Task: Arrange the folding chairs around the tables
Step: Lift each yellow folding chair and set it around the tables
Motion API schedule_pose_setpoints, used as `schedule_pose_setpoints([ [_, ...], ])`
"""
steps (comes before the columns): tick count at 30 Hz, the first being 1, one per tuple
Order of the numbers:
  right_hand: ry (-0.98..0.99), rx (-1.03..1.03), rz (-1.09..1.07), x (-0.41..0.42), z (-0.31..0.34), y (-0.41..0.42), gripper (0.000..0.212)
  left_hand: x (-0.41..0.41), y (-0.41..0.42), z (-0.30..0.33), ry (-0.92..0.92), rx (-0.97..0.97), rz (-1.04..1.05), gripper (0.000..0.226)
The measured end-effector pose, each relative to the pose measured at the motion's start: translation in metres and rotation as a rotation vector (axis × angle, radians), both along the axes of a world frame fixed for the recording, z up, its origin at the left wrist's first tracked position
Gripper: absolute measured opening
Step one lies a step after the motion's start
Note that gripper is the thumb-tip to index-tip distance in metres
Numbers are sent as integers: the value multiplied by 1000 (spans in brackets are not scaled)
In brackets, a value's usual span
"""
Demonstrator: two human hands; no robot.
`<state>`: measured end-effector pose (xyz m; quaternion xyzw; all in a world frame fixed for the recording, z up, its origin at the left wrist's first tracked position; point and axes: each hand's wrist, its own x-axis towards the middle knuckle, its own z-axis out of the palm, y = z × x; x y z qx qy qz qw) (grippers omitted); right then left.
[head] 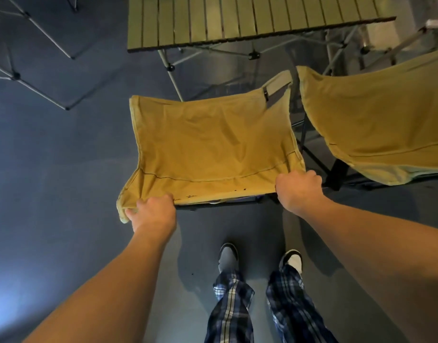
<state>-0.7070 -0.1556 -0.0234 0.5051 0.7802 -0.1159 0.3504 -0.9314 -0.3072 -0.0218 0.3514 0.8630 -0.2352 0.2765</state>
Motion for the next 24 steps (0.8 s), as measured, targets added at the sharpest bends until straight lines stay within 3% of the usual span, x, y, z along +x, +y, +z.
schedule_pose_setpoints([
  [6,49,30,22,-11,-4,6,27,-23,-5,-4,18,176,20,18],
  [16,45,59,31,-20,-6,8,23,-43,-4,-20,35,204,-66,14],
  [21,100,16,-11,-18,-7,15,25,-39,6,-8,36,36,-146,18],
  [24,193,-39,-83,-9,-4,15,29,-27,29,11,57,-76,-297,28],
])
